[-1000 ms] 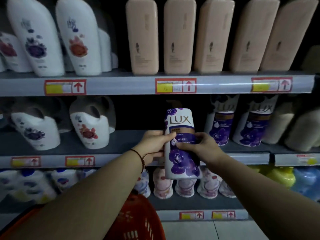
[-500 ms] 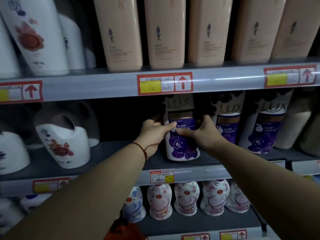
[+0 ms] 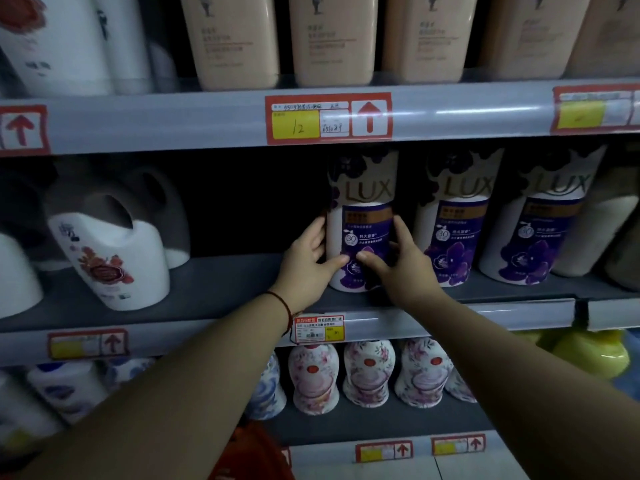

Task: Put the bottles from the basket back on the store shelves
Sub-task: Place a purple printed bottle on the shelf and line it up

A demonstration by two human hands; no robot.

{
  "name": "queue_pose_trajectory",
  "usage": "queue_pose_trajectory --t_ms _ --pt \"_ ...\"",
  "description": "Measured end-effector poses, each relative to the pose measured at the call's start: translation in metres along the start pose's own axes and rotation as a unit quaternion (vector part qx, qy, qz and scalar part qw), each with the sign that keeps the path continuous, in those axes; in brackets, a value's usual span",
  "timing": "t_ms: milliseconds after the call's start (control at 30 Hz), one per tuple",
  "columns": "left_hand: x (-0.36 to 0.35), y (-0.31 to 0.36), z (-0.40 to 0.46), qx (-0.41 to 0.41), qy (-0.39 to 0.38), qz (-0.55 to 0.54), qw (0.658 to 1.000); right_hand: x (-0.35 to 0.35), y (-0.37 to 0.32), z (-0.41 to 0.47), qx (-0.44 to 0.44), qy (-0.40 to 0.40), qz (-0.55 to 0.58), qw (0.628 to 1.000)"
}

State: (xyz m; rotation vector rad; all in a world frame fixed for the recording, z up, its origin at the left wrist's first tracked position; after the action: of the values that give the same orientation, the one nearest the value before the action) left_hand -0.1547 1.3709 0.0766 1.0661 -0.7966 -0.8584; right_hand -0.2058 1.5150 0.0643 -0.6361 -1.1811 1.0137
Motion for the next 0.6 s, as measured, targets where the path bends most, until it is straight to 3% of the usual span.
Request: queue_pose_trajectory --t_ms 167,267,333,433,600 --pt "-0.003 0.002 0.000 -0.008 0.004 0.018 1.000 0.001 -0.006 -0.008 -0.014 0.011 -0.040 0.999" --pt "0.007 0.004 -0.016 0.002 0.035 0.118 0.992 0.009 -0.019 -0.027 0.007 0.048 -0.067 0.997" --pt "0.028 0.006 -0.035 -0.012 0.044 0.243 0.969 0.013 -0.034 -0.046 0.062 0.067 -0.117 0.989" --pt "0.066 0.011 -0.076 -0.077 0.014 0.422 0.903 -0.008 -0.060 -0.084 0.171 0.021 -0.210 0.962" --pt "0.153 -0.014 -0.164 -0.101 0.049 0.527 0.843 -0.092 -0.091 -0.176 0.298 -0.110 -0.273 0.908"
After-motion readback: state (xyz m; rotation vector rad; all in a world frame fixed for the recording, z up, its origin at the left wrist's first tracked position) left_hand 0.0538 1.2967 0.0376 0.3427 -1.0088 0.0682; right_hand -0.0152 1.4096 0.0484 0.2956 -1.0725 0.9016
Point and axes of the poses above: each hand's wrist, its own z-axis towards the middle knuckle, its own x-axis out of the back of the hand, y = z × x, the point moved 10 cm from there along z, towards the middle knuckle, and after that the axes turned 11 degrees about y, right-handed, at the moved point
